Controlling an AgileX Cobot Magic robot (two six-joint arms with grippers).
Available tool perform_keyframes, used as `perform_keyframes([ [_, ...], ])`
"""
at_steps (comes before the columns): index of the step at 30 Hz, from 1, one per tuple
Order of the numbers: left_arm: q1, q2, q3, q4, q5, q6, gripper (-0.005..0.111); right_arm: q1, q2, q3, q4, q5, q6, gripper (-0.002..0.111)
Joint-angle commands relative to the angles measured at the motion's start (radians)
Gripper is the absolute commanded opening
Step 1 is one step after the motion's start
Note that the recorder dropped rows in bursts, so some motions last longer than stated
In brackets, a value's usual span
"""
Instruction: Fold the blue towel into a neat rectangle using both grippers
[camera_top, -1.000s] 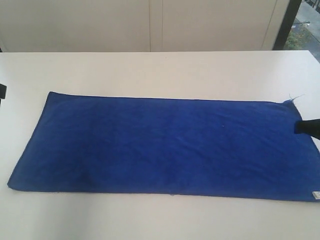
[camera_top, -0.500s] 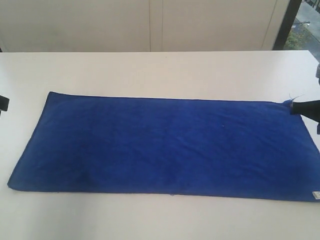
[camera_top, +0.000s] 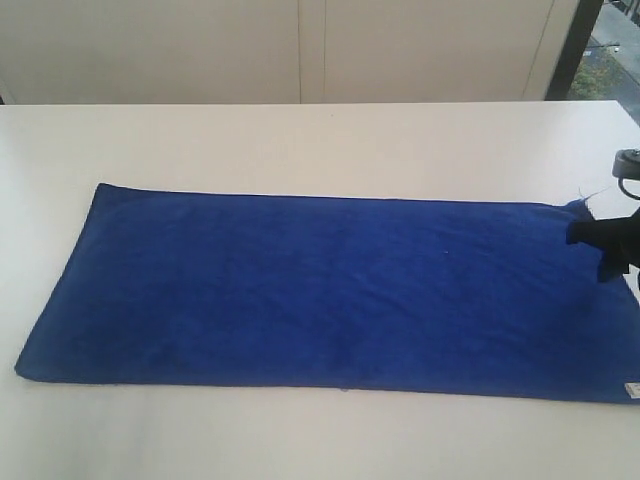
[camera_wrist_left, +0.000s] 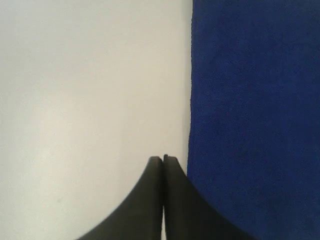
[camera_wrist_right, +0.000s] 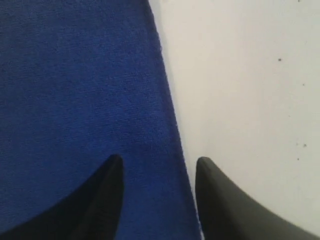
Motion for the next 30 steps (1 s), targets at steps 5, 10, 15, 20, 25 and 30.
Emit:
perform_keyframes([
  [5, 0.004, -0.001, 0.006, -0.008, -0.001, -0.013, 0.0, -0.006, 0.043, -0.007, 0.016, -0.033, -0.032, 0.044],
  [10, 0.004, -0.001, 0.006, -0.01, -0.008, -0.013, 0.0, -0.006, 0.054, -0.007, 0.018, -0.033, -0.032, 0.043],
  [15, 0.004, -0.001, 0.006, -0.01, -0.014, -0.013, 0.0, -0.006, 0.054, -0.007, 0.018, -0.033, -0.032, 0.027],
  [20, 0.004, -0.001, 0.006, -0.01, -0.016, -0.013, 0.0, -0.006, 0.054, -0.007, 0.018, -0.042, -0.049, 0.008],
  [25, 0.004, -0.001, 0.006, -0.01, -0.016, -0.013, 0.0, -0.015, 0.054, -0.007, 0.016, -0.054, -0.049, 0.0],
  [30, 0.004, -0.001, 0.006, -0.01, -0.016, -0.013, 0.0, -0.099, 0.012, -0.007, 0.016, -0.056, 0.013, 0.0],
])
